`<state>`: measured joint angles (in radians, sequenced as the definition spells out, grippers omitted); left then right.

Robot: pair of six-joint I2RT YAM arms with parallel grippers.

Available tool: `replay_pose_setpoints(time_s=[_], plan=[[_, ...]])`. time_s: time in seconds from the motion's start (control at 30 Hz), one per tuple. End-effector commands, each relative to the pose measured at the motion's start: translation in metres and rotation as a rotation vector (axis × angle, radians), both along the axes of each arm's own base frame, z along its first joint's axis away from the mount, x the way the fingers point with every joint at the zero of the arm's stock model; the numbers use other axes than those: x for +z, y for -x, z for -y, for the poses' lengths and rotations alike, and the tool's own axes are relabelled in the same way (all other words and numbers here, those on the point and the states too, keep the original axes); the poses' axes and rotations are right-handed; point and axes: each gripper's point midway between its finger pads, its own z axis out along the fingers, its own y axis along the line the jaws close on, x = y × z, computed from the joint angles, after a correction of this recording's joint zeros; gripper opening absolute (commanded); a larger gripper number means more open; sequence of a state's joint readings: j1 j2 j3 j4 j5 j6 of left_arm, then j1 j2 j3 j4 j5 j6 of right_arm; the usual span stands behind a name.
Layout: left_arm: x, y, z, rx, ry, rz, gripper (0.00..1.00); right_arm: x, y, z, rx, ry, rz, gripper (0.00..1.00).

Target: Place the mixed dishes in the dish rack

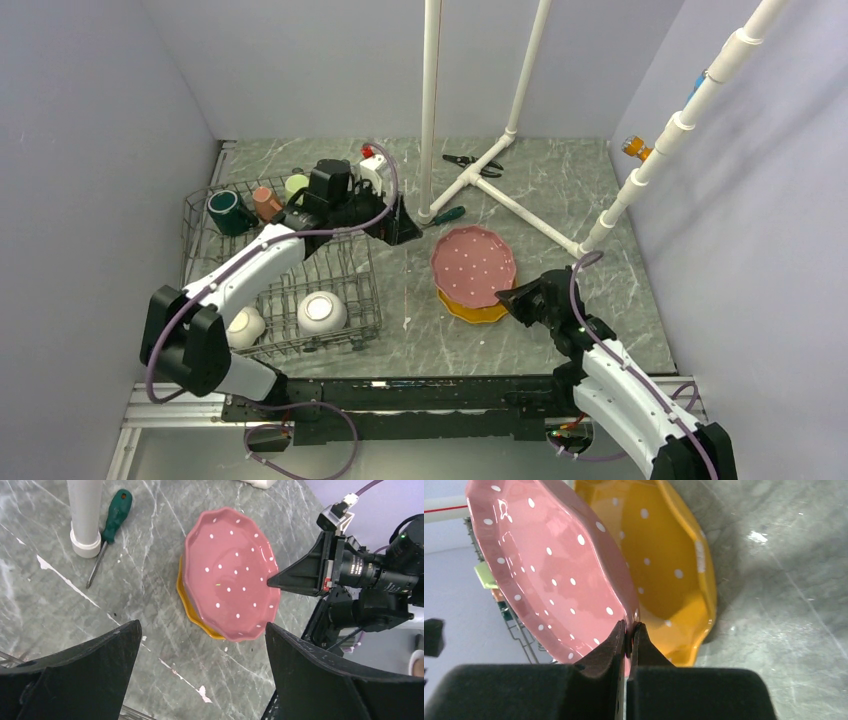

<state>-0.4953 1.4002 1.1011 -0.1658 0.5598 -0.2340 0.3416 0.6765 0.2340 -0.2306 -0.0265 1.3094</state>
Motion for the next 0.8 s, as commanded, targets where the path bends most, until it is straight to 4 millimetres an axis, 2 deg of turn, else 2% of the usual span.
replay_pose_setpoints(time_s=[0.0,0.33,0.77], plan=[[0.028,-0.003,0.010,-0.062,0.147,-0.060,0.99,0.118,-0.039,-0.023,0.042,-0.167,0.344,0.00],[0.024,0.005,0.026,-0.169,0.272,-0.186,0.98,0.154,-0.039,-0.032,0.065,-0.260,0.405,0.00],[0.010,0.011,0.036,-0.209,0.343,-0.331,0.97,0.178,-0.041,-0.035,0.073,-0.294,0.449,0.00]])
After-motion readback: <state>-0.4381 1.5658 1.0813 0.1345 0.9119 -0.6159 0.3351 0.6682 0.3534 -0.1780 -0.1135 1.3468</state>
